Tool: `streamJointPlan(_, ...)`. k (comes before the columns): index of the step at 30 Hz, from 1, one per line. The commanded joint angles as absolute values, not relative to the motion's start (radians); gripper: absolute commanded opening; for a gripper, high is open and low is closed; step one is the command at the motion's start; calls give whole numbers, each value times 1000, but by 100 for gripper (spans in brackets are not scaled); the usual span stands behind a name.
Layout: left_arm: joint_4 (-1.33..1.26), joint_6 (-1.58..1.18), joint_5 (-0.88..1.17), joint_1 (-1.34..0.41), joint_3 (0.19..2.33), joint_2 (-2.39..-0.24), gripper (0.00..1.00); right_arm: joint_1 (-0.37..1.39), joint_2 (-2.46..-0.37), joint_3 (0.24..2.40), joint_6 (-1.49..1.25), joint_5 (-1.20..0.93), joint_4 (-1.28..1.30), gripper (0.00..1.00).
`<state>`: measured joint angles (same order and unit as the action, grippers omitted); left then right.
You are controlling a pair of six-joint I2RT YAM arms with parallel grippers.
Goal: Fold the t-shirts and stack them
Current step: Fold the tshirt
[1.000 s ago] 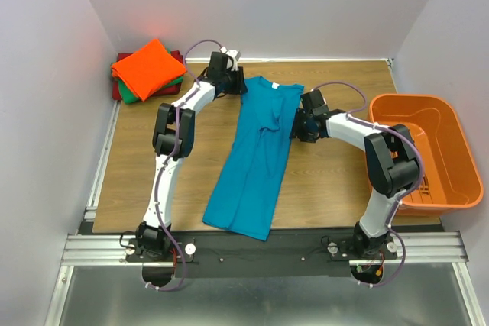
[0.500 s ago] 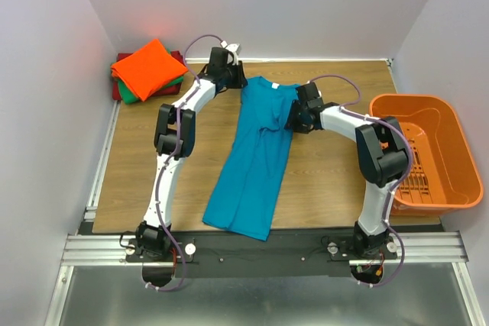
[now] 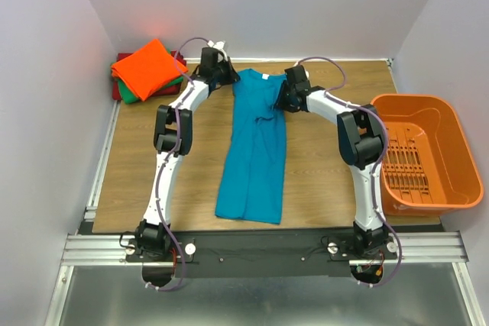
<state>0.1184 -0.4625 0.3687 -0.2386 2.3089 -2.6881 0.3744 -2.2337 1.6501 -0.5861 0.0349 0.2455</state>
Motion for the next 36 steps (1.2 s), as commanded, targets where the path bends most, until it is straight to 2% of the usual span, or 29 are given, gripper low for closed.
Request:
streamJointPlan(1, -27, -529, 351, -186, 2344, -2691, 0, 350, -2339, 1709, -511, 80, 331, 44)
streamJointPlan(4, -54, -575, 394, -146, 2416, -2733, 0, 325, -2339, 1691, -531, 55, 357, 57)
streamJointPlan(6, -70, -589, 435, -138, 2457, -2753, 11, 315, -2319, 1660, -535, 54, 359, 63)
streamJointPlan(7, -96, -598, 440, -135, 2457, -2747, 25, 310, -2303, 1640, -532, 61, 360, 68)
streamJointPlan(11, -169, -636, 471, -130, 2356, -2642, 43, 305, -2220, 1582, -545, 46, 367, 68)
streamJointPlan(15, -173, -701, 386, -133, 2166, -2421, 43, 316, -2070, 1479, -574, 43, 382, 68)
streamJointPlan(17, -184, -722, 330, -143, 1993, -2332, 41, 342, -1990, 1422, -586, 37, 393, 66)
streamJointPlan(20, -105, -687, 207, -158, 1913, -2250, 41, 438, -1841, 1332, -588, 51, 419, 65)
streamJointPlan(27, 115, -534, 272, -175, 2043, -2384, 42, 715, -1669, 1151, -701, 135, 425, 65)
streamJointPlan(30, 140, -471, 301, -178, 2089, -2454, 46, 837, -1681, 1137, -732, 161, 416, 64)
streamJointPlan(32, 202, -433, 293, -181, 2159, -2496, 53, 879, -1700, 1152, -744, 198, 413, 64)
streamJointPlan(36, 282, -399, 301, -198, 2273, -2605, 53, 965, -1777, 1227, -739, 235, 411, 64)
